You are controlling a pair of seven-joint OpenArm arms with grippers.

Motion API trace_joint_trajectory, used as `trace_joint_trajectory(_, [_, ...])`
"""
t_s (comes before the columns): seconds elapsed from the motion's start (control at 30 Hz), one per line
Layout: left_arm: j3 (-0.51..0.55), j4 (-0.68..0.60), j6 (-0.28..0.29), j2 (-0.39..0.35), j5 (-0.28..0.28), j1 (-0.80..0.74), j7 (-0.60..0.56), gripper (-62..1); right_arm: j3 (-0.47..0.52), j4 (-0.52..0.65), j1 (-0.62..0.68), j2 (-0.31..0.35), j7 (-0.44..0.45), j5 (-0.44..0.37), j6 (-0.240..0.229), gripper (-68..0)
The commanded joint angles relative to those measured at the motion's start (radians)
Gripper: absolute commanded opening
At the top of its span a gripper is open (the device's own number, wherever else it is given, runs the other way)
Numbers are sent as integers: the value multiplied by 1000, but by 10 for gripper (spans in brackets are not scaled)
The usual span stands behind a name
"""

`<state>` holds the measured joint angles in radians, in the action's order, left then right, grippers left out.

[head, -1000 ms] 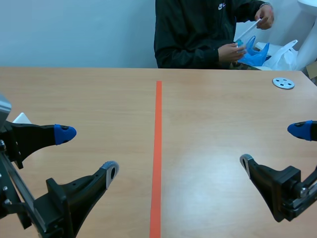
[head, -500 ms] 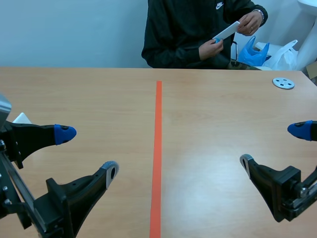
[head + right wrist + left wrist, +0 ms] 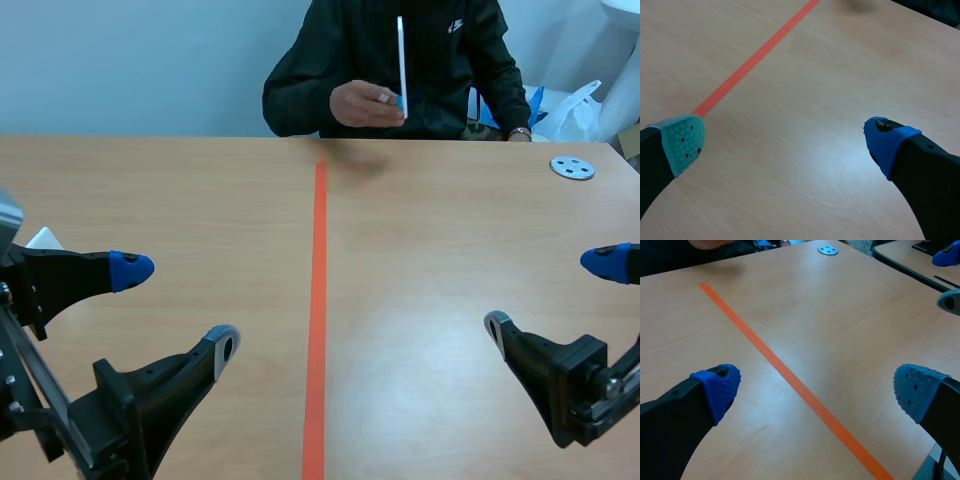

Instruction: Sort the leaf by its shape. The table is split by an orange tape line. A compound leaf with several leaflets goes to the left side, a simple leaf with one blade goes to the right side. Return to the home posture when a red brick is placed on the table.

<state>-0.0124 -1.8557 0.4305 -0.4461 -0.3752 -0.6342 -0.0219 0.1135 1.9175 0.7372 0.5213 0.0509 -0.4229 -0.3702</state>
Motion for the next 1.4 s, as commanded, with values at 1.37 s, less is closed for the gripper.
trace_joint_trajectory(1.37, [3,-3,3,-3,1,2,51,14,10,10,-8,2,11,-10,4,4])
